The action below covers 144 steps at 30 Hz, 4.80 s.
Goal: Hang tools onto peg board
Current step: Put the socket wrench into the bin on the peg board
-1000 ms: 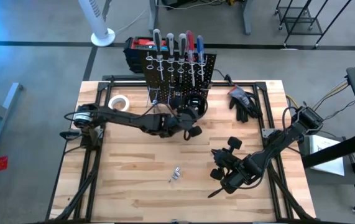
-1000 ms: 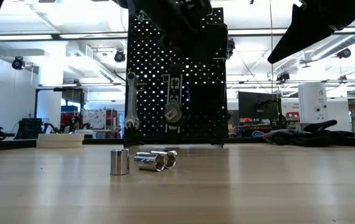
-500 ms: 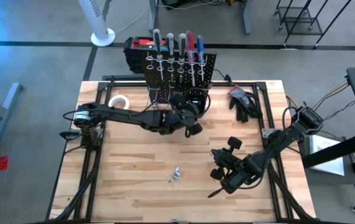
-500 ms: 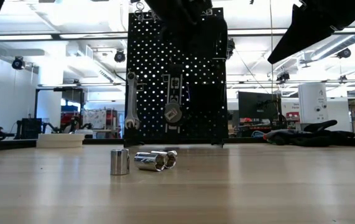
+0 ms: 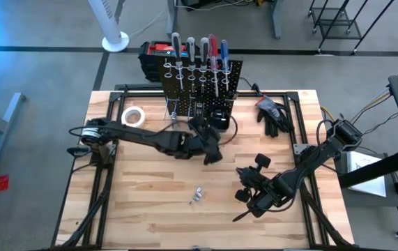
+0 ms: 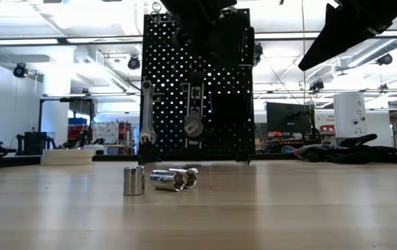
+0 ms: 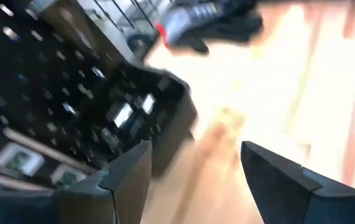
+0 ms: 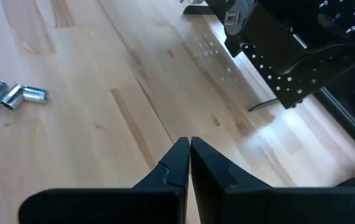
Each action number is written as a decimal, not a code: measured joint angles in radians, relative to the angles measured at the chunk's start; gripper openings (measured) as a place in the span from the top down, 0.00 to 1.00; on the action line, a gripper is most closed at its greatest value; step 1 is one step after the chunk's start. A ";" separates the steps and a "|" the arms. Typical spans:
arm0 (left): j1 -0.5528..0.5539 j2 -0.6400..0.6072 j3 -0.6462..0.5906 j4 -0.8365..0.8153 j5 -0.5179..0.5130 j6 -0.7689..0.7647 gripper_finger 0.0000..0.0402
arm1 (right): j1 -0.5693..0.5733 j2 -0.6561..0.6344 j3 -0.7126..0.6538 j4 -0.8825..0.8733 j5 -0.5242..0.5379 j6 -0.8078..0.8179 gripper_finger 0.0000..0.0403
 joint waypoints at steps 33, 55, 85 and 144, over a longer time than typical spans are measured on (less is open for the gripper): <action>-0.451 -0.025 -0.509 0.269 0.142 -0.464 0.42 | -0.136 0.189 -0.221 1.028 -0.459 -0.456 0.42; -0.462 -0.025 -0.761 0.773 0.221 -0.312 0.42 | -0.280 0.321 -0.091 1.060 -0.799 -0.958 0.52; -0.463 -0.027 -0.852 0.920 0.227 -0.314 0.42 | -0.447 0.427 -0.019 1.020 -1.075 -1.036 0.66; -0.483 -0.124 -0.853 0.806 0.167 -0.366 0.42 | -0.447 0.033 0.050 0.731 -0.002 -1.135 0.86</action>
